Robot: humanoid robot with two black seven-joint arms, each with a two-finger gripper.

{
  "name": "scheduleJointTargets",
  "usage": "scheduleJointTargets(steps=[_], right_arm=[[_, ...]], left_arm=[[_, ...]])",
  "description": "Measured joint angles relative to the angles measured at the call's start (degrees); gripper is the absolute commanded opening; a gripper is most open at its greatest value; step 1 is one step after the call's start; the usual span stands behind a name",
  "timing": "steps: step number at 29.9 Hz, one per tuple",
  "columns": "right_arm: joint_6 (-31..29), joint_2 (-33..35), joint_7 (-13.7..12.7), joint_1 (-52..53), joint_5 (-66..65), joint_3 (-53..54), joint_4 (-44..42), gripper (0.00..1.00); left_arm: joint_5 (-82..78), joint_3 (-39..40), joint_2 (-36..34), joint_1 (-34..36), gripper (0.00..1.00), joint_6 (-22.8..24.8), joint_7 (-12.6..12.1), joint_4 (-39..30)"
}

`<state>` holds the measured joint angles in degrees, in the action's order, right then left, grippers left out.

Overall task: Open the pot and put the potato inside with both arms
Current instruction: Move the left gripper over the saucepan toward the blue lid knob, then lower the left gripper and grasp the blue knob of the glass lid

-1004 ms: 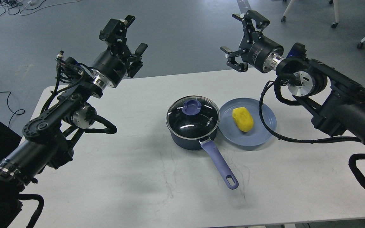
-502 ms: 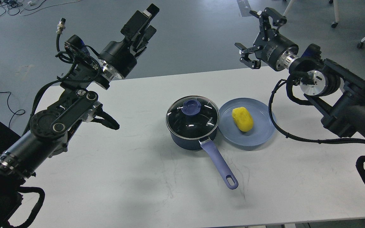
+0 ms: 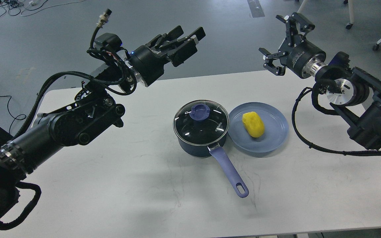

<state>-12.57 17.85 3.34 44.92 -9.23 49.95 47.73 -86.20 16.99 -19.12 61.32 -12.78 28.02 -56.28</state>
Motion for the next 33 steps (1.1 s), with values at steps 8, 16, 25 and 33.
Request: scheduleJointTargets(steps=[8, 16, 25, 33], right_arm=[[0.0, 1.1, -0.2, -2.1, 0.1, 2.1, 0.0, 1.00], [0.0, 2.3, -0.3, -3.0, 0.1, 4.0, -0.2, 1.00], [0.1, 4.0, -0.3, -3.9, 0.1, 4.0, -0.3, 1.00], [0.2, 4.4, -0.3, -4.0, 0.1, 4.0, -0.2, 1.00]], left_arm=[[-11.0, -10.1, 2.3, 2.4, 0.98, -7.2, 0.0, 0.9], [-19.7, -15.1, 5.1, 2.4, 0.98, -7.8, 0.0, 5.2], [-18.9, -15.8, 6.0, -1.0, 0.98, -7.3, 0.0, 7.3], [-17.6, -15.8, 5.6, -4.0, 0.98, -7.3, 0.0, 9.8]])
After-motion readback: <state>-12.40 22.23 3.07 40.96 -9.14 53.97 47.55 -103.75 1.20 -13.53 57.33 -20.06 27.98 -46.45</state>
